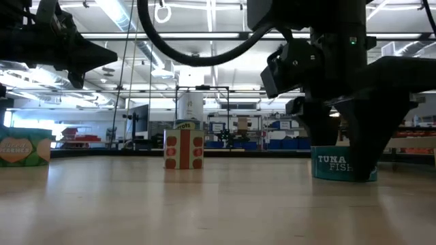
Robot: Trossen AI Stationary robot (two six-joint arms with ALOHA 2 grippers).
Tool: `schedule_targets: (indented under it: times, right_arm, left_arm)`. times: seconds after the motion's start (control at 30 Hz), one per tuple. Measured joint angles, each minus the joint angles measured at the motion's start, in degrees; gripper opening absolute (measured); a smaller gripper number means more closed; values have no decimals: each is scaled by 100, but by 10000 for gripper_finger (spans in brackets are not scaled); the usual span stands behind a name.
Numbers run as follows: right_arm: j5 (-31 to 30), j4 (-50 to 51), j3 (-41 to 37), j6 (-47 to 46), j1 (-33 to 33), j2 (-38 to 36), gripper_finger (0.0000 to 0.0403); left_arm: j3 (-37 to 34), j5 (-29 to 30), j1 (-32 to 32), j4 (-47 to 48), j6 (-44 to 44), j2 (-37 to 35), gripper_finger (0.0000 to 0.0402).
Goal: Pick and place cans onto a shelf
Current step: Put the blue tuna can on the shelf
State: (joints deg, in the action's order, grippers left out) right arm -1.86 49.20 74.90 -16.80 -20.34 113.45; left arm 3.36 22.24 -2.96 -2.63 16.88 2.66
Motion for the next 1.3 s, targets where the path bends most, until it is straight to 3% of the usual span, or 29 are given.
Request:
schedule_targets:
  times: [0.1, 0.33, 0.53, 0.7, 1.03, 1.3]
  right_arm:
    - [81, 64, 0, -42, 65, -94, 291]
    - [19, 426, 0, -776, 529, -960, 291]
    - [-847, 2122, 2, -2328, 1393, -1864, 291]
    - [-968, 3105, -332, -3497, 2416, -2544, 291]
    - [-872, 1711, -1965, -3900, 4270, -3431, 292]
    - [-997, 1057, -2402, -4100, 4788, -3245, 301]
  left_arm:
    - [0, 1, -2, -8, 2, -2, 36]
    - [0, -2, -17, -11, 276, -2, 36]
    - [0, -1, -17, -15, 504, -2, 36]
    - [0, 1, -9, -15, 450, -2, 36]
    - [0, 3, -10, -13, 433, -2, 36]
    - [0, 2, -11, -11, 579, -2, 36]
